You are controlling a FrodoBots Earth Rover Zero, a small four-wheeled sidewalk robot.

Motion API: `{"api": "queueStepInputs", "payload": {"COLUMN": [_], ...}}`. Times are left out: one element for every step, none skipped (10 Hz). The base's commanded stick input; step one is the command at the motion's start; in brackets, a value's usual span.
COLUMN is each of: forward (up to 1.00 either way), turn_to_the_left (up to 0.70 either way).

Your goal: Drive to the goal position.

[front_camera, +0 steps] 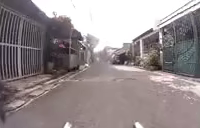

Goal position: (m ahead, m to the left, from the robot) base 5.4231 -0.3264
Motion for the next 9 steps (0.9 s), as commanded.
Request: {"api": "queueStepInputs", "payload": {"forward": [0.7, 0.7, 0.7, 0.7, 0.7, 0.7, 0.7, 0.7, 0.7], "turn_to_the_left": [0.0, 0.0, 0.0, 0.0, 0.0, 0.0, 0.0, 0.0, 0.0]}}
